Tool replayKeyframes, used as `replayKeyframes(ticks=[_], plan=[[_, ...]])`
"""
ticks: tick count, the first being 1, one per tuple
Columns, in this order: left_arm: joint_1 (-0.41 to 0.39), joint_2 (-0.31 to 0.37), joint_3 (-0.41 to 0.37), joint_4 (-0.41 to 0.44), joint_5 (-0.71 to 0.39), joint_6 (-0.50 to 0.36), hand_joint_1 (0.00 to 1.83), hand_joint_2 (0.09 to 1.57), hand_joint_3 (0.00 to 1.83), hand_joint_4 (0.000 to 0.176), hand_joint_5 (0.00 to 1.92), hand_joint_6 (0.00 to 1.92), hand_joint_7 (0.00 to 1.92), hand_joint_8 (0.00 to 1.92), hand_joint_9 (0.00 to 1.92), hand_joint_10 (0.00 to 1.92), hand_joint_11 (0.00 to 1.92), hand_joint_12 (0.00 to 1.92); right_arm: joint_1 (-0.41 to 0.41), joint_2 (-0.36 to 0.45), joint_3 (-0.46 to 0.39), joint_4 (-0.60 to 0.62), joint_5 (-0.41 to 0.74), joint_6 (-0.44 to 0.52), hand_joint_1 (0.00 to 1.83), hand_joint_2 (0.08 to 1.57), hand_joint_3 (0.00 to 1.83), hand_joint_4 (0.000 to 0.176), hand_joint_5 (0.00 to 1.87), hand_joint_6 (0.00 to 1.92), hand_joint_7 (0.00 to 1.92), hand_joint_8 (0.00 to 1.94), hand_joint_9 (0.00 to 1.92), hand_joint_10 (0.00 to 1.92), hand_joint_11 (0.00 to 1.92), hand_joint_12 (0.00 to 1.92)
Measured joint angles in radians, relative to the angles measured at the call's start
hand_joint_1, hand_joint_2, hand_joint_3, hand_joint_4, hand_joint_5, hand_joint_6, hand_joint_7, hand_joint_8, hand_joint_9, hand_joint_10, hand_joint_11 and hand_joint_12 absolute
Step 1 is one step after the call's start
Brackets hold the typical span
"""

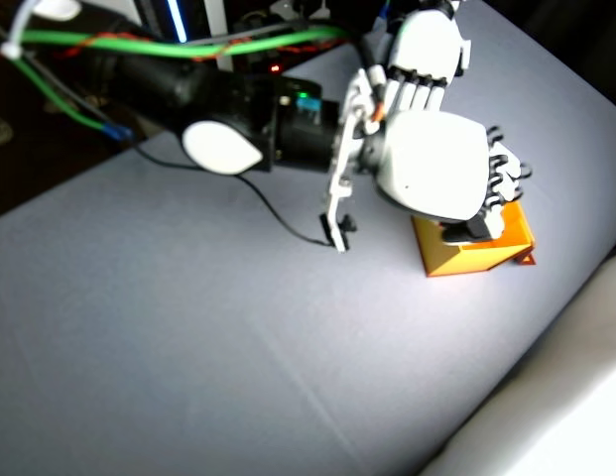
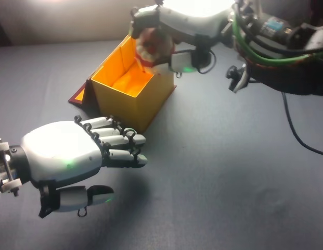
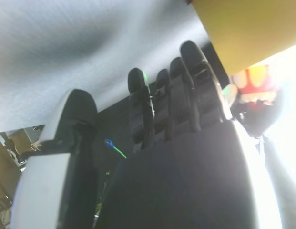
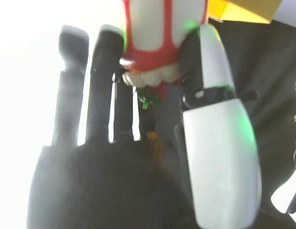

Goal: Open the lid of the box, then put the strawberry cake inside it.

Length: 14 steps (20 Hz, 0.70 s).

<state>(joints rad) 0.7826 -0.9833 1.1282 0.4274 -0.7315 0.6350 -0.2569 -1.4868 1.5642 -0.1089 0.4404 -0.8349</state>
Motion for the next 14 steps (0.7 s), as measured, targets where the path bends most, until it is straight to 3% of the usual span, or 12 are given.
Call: replayKeyframes(ticks=[1,3,5,6,7,8,9,10,11,12,13,14], plan=[[-0.007,-0.008,0.007,0.004,-0.002,-0.005,0.54,1.44,0.0,0.0,0.42,0.0,0.19,0.0,0.16,0.01,0.0,0.74,0.009,-0.005,0.006,-0.002,-0.005,0.0,1.33,1.27,0.0,0.0,0.63,1.27,0.63,1.51,0.75,1.61,0.6,1.7],[-0.014,-0.016,0.008,0.025,0.003,-0.01,0.58,1.42,0.0,0.0,0.43,0.0,0.24,0.01,0.17,0.01,0.0,0.78,0.021,-0.015,0.021,-0.006,-0.004,0.0,1.34,1.25,0.0,0.0,0.68,1.16,0.68,1.48,0.78,1.62,0.63,1.75],[-0.019,-0.026,0.012,0.025,0.002,-0.013,0.62,1.41,0.0,0.0,0.44,0.01,0.27,0.02,0.18,0.01,0.0,0.78,0.022,-0.022,0.034,-0.004,-0.012,0.0,1.33,1.27,0.0,0.0,0.63,1.3,0.63,1.5,0.73,1.61,0.6,1.7],[-0.02,-0.026,0.012,0.028,0.0,-0.013,0.59,1.42,0.0,0.0,0.43,0.0,0.22,0.0,0.15,0.0,0.0,0.76,0.022,-0.022,0.034,-0.005,-0.018,0.0,1.33,1.26,0.0,0.0,0.66,1.18,0.66,1.53,0.76,1.65,0.63,1.72],[-0.02,-0.026,0.012,0.027,0.002,-0.013,0.6,1.42,0.0,0.0,0.45,0.01,0.19,0.0,0.15,0.0,0.0,0.75,0.022,-0.024,0.035,-0.004,-0.026,0.0,1.22,1.27,0.0,0.0,0.68,1.22,0.71,1.61,0.74,1.57,0.74,1.76],[-0.02,-0.026,0.012,0.027,0.001,-0.013,0.61,1.42,0.0,0.0,0.44,0.0,0.16,0.0,0.15,0.0,0.0,0.69,0.022,-0.026,0.039,-0.004,-0.029,0.0,1.29,1.29,0.0,0.0,0.67,1.31,0.62,1.55,0.61,1.7,0.49,1.8],[-0.022,-0.026,0.012,0.028,0.0,-0.014,0.6,1.42,0.0,0.0,0.42,0.0,0.14,0.0,0.14,0.0,0.0,0.64,0.022,-0.03,0.045,-0.005,-0.034,0.0,1.14,1.31,0.0,0.0,0.65,1.41,0.61,1.62,0.42,1.43,0.29,1.82],[-0.024,-0.027,0.015,0.029,-0.001,-0.016,0.57,1.44,0.0,0.0,0.38,0.0,0.11,0.0,0.12,0.0,0.0,0.51,0.022,-0.037,0.052,-0.004,-0.042,0.0,1.38,1.27,0.0,0.003,0.13,0.88,0.75,1.4,0.47,1.63,0.06,0.65],[-0.024,-0.031,0.021,0.028,-0.002,-0.016,0.55,1.45,0.0,0.0,0.37,0.0,0.14,0.01,0.13,0.01,0.0,0.61,0.022,-0.047,0.064,-0.005,-0.054,0.0,1.33,1.27,0.0,0.0,0.44,1.46,0.72,1.32,0.66,1.58,0.29,1.13],[-0.026,-0.037,0.026,0.026,-0.002,-0.016,0.51,1.47,0.01,0.0,0.35,0.0,0.14,0.0,0.12,0.01,0.0,0.63,0.022,-0.054,0.074,-0.005,-0.061,0.001,1.31,1.27,0.0,0.0,0.55,1.51,0.67,1.36,0.73,1.54,0.45,1.3],[-0.028,-0.046,0.033,0.026,-0.001,-0.017,0.46,1.48,0.01,0.0,0.34,0.0,0.17,0.01,0.13,0.01,0.0,0.64,0.022,-0.062,0.082,-0.005,-0.071,0.001,1.3,1.29,0.0,0.0,0.58,1.38,0.61,1.49,0.72,1.66,0.4,1.52],[-0.032,-0.05,0.033,0.031,0.0,-0.023,0.41,1.5,0.01,0.0,0.34,0.0,0.19,0.02,0.13,0.02,0.0,0.64,0.022,-0.066,0.087,-0.004,-0.079,0.0,1.3,1.31,0.0,0.0,0.62,1.39,0.54,1.56,0.64,1.72,0.3,1.55]])
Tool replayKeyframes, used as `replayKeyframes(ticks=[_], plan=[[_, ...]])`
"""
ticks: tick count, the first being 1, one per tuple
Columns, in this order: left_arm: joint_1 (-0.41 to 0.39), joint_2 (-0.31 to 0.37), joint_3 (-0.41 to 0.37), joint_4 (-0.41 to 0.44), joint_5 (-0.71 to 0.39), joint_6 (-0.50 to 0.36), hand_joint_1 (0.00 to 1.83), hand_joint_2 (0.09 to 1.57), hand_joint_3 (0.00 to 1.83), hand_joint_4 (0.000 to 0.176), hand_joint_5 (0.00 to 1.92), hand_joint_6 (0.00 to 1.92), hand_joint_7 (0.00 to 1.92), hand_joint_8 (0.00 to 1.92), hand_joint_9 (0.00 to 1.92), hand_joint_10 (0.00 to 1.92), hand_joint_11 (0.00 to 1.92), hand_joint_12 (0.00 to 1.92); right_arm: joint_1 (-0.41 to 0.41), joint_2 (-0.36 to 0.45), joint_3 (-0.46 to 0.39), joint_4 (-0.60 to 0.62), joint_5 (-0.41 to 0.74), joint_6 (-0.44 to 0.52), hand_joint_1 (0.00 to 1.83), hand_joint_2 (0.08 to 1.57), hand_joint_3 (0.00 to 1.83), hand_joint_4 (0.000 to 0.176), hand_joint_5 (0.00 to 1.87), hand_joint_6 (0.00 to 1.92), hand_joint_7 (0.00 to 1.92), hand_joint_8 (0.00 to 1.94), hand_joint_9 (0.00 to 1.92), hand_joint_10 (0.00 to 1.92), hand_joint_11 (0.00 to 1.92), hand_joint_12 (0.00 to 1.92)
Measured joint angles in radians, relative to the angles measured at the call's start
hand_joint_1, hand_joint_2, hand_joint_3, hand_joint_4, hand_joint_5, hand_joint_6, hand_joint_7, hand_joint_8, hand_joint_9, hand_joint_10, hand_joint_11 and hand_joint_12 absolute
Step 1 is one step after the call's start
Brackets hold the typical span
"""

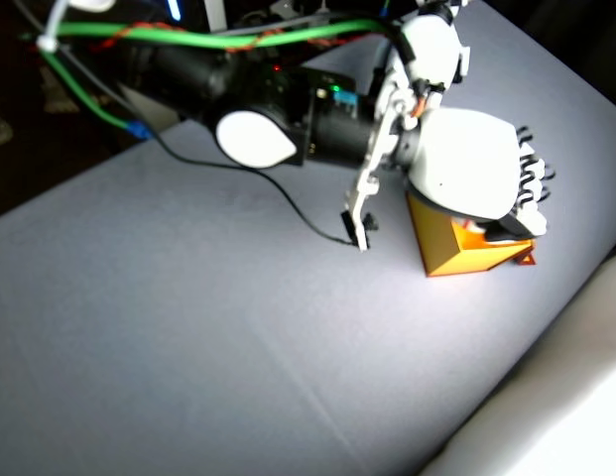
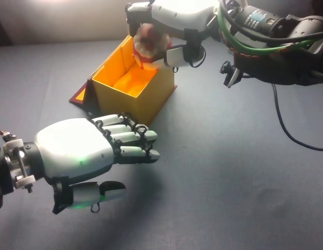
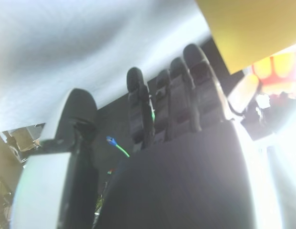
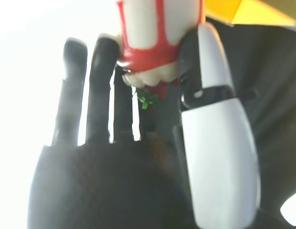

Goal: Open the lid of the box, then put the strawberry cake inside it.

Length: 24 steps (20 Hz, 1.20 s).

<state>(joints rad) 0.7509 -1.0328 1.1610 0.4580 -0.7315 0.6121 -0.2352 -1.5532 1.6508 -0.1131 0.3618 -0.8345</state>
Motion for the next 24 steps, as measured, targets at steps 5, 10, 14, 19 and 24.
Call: replayKeyframes(ticks=[5,10,14,19,24], plan=[[-0.014,-0.014,0.009,0.014,-0.005,-0.011,0.39,1.5,0.0,0.0,0.31,0.0,0.21,0.01,0.14,0.02,0.0,0.45,0.006,-0.021,0.029,0.003,-0.031,0.002,0.91,1.18,0.0,0.008,0.28,0.18,0.26,0.21,0.24,0.23,0.01,1.09],[-0.018,-0.024,0.017,0.015,-0.009,-0.013,0.4,1.49,0.0,0.0,0.19,0.01,0.07,0.0,0.03,0.0,0.0,0.12,0.008,-0.028,0.023,0.003,-0.039,0.0,0.86,1.16,0.0,0.047,0.14,0.0,0.13,0.0,0.07,0.0,0.0,0.35],[-0.018,-0.025,0.017,0.017,-0.009,-0.015,0.4,1.49,0.0,0.0,0.23,0.02,0.03,0.0,0.01,0.0,0.0,0.01,0.042,-0.031,-0.003,-0.058,-0.049,0.0,0.76,1.15,0.0,0.089,0.04,0.0,0.03,0.0,0.0,0.0,0.0,0.0],[-0.018,-0.031,0.021,0.016,-0.01,-0.02,0.54,1.45,0.0,0.0,0.33,0.02,0.16,0.01,0.08,0.04,0.0,0.4,0.046,-0.032,-0.024,-0.091,-0.04,0.0,0.73,1.14,0.0,0.05,0.0,0.0,0.0,0.0,0.0,0.0,0.0,0.0],[0.006,-0.018,0.004,-0.019,-0.015,-0.023,0.59,1.42,0.0,0.001,0.36,0.01,0.19,0.01,0.12,0.04,0.0,0.62,0.032,0.107,-0.164,-0.112,0.04,0.0,0.57,1.16,0.01,0.024,0.0,0.0,0.0,0.0,0.0,0.0,0.0,0.0]])
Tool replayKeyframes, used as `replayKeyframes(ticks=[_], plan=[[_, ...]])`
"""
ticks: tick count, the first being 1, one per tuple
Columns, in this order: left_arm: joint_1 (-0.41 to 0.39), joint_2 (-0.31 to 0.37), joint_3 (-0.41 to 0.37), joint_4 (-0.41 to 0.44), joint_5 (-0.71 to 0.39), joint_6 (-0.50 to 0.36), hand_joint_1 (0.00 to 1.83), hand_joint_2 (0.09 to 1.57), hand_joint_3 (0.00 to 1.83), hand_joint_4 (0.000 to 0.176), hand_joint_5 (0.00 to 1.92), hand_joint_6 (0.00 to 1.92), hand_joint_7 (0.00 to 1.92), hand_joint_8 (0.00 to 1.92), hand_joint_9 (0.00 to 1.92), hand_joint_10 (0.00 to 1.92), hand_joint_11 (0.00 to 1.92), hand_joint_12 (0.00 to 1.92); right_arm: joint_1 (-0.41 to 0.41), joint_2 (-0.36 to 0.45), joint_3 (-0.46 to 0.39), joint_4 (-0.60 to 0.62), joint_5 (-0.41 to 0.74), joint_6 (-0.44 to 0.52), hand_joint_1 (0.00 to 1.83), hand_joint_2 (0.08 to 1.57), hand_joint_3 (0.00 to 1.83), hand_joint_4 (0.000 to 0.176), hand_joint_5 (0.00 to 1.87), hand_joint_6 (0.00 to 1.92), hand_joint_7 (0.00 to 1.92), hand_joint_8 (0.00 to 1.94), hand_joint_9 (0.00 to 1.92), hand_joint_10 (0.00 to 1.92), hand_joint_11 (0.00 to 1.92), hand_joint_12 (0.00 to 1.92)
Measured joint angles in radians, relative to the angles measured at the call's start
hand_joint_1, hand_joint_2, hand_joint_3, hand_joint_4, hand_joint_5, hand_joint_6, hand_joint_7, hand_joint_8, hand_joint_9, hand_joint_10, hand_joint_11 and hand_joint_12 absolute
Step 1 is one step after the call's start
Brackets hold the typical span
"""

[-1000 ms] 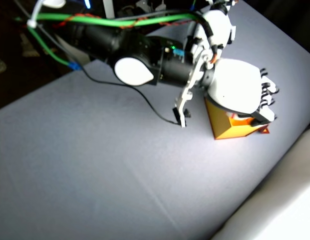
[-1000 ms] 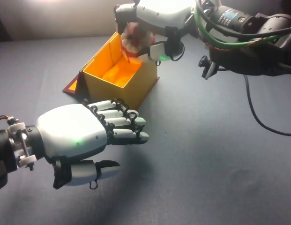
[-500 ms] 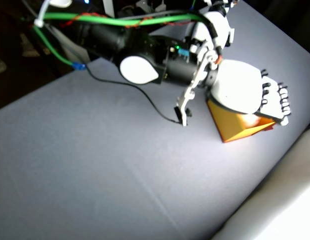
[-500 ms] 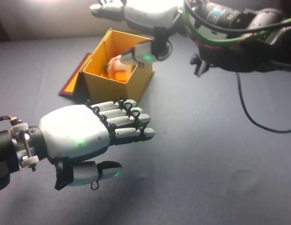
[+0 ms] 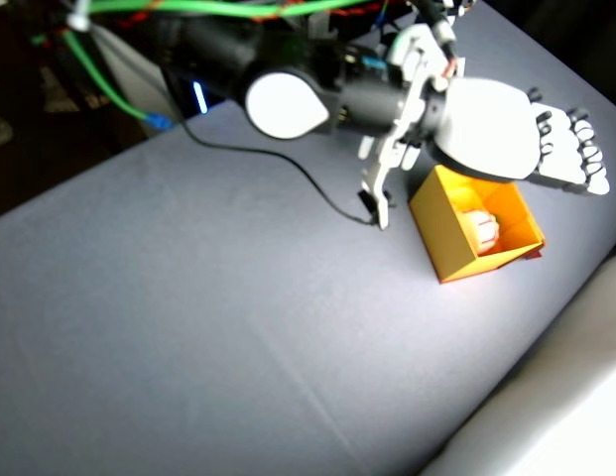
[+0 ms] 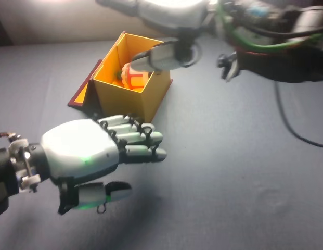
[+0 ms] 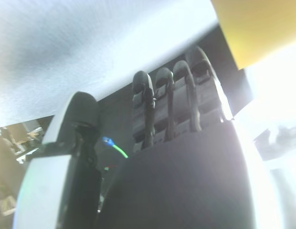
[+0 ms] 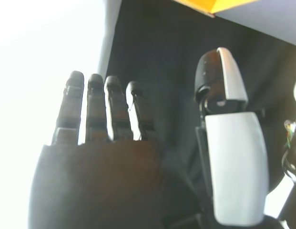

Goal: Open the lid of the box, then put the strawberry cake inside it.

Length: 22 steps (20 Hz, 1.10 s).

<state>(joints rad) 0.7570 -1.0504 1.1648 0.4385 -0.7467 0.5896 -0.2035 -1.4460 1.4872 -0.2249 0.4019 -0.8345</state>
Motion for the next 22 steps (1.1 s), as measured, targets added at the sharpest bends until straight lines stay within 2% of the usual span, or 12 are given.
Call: replayKeyframes(ticks=[2,4,6,9,11,12,14,16,18,19,20,22], plan=[[0.008,0.011,-0.016,-0.019,0.007,0.014,0.61,1.41,0.0,0.0,0.35,0.0,0.17,0.0,0.13,0.03,0.0,0.69,-0.028,0.085,-0.077,-0.01,0.057,0.0,0.53,1.19,0.02,0.041,0.0,0.0,0.0,0.0,0.0,0.0,0.0,0.0],[0.021,0.023,-0.023,-0.052,-0.008,0.026,0.54,1.43,0.0,0.025,0.28,0.0,0.15,0.0,0.12,0.02,0.0,0.66,-0.053,0.157,-0.139,-0.023,0.094,0.0,0.51,1.21,0.02,0.017,0.0,0.0,0.0,0.0,0.0,0.0,0.0,0.0],[0.045,0.05,-0.042,-0.085,-0.01,0.047,0.53,1.43,0.0,0.005,0.31,0.01,0.18,0.0,0.16,0.03,0.0,0.8,-0.075,0.203,-0.187,-0.02,0.13,0.0,0.57,1.23,0.02,0.035,0.0,0.0,0.0,0.0,0.0,0.0,0.0,0.0],[0.065,0.08,-0.063,-0.124,-0.025,0.076,0.49,1.45,0.0,0.028,0.24,0.0,0.13,0.0,0.13,0.01,0.0,0.8,-0.137,0.3,-0.286,-0.035,0.2,0.0,0.39,1.27,0.03,0.044,0.0,0.0,0.0,0.0,0.0,0.0,0.0,0.0],[0.085,0.109,-0.084,-0.172,-0.06,0.111,0.41,1.44,0.0,0.041,0.21,0.0,0.12,0.0,0.12,0.01,0.0,0.93,-0.187,0.377,-0.34,-0.05,0.237,0.001,0.19,1.27,0.02,0.07,0.0,0.0,0.0,0.0,0.0,0.0,0.0,0.0],[0.1,0.119,-0.09,-0.193,-0.084,0.125,0.4,1.44,0.0,0.038,0.2,0.0,0.12,0.0,0.13,0.02,0.0,0.96,-0.213,0.418,-0.362,-0.042,0.253,0.0,0.22,1.26,0.01,0.098,0.0,0.0,0.0,0.0,0.0,0.0,0.0,0.0],[0.111,0.135,-0.101,-0.226,-0.116,0.148,0.35,1.44,0.0,0.038,0.07,0.0,0.03,0.0,0.06,0.01,0.0,0.71,-0.258,0.477,-0.394,-0.024,0.282,0.0,0.3,1.26,0.01,0.113,0.0,0.0,0.0,0.0,0.0,0.0,0.0,0.0],[0.134,0.145,-0.109,-0.262,-0.167,0.166,0.26,1.43,0.0,0.032,0.03,0.0,0.02,0.0,0.03,0.0,0.0,0.48,-0.338,0.523,-0.433,0.016,0.349,0.0,0.35,1.27,0.01,0.091,0.0,0.0,0.0,0.0,0.0,0.0,0.0,0.0],[0.145,0.154,-0.115,-0.289,-0.203,0.177,0.1,1.41,0.0,0.048,0.0,0.0,0.0,0.0,0.0,0.0,0.0,0.09,-0.434,0.57,-0.473,0.064,0.401,0.0,0.34,1.27,0.01,0.064,0.0,0.0,0.0,0.0,0.0,0.0,0.0,0.0],[0.153,0.16,-0.121,-0.305,-0.217,0.182,0.07,1.39,0.0,0.017,0.0,0.0,0.0,0.0,0.0,0.0,0.0,0.06,-0.481,0.595,-0.492,0.098,0.432,-0.002,0.26,1.27,0.0,0.048,0.0,0.0,0.0,0.0,0.0,0.0,0.0,0.0],[0.164,0.165,-0.125,-0.33,-0.247,0.197,0.08,1.38,0.0,0.0,0.03,0.01,0.0,0.0,0.0,0.0,0.0,0.11,-0.522,0.62,-0.508,0.134,0.469,-0.013,0.3,1.29,0.01,0.0,0.0,0.0,0.0,0.0,0.0,0.0,0.0,0.0],[0.181,0.176,-0.135,-0.368,-0.298,0.222,0.06,1.36,0.0,0.0,0.0,0.0,0.0,0.0,0.0,0.0,0.0,0.02,-0.594,0.663,-0.539,0.22,0.554,-0.043,0.34,1.31,0.01,0.0,0.0,0.0,0.0,0.0,0.0,0.0,0.0,0.0]])
